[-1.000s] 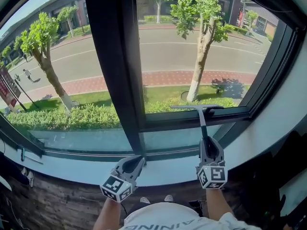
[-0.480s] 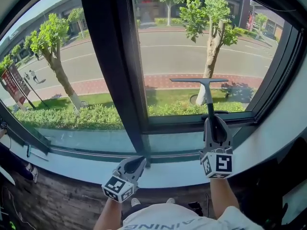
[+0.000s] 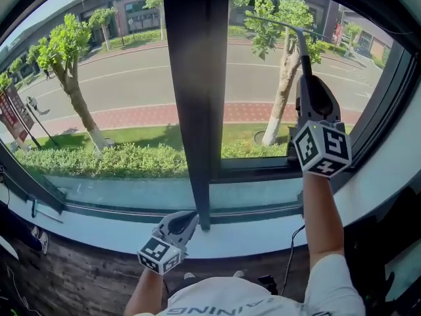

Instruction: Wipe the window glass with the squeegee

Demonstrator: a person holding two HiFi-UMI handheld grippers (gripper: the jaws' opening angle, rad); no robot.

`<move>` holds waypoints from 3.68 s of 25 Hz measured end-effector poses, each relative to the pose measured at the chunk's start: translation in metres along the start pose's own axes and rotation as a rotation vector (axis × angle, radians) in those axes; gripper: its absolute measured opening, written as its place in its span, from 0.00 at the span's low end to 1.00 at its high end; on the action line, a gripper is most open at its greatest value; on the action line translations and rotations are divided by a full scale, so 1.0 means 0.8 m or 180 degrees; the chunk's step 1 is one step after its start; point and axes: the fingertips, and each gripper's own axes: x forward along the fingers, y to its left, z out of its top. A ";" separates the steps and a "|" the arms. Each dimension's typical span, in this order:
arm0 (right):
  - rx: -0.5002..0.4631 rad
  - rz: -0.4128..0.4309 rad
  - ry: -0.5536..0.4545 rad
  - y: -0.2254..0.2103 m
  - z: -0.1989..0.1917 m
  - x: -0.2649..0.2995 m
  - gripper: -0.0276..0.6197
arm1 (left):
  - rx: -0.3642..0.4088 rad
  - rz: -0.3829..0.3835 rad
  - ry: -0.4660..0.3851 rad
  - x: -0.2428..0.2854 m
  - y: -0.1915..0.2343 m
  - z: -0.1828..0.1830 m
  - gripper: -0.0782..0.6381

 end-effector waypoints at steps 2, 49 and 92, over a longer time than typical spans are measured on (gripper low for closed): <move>-0.0045 -0.0077 -0.0102 0.004 0.024 0.026 0.19 | -0.0014 -0.0011 -0.0002 -0.009 0.012 -0.001 0.13; -0.0587 -0.0190 0.0027 0.055 -0.020 0.023 0.19 | -0.0129 -0.0144 0.0052 -0.013 0.013 -0.011 0.13; -0.0554 0.0033 0.1294 0.087 -0.265 -0.148 0.19 | -0.0109 -0.0057 0.0067 -0.034 -0.009 -0.012 0.13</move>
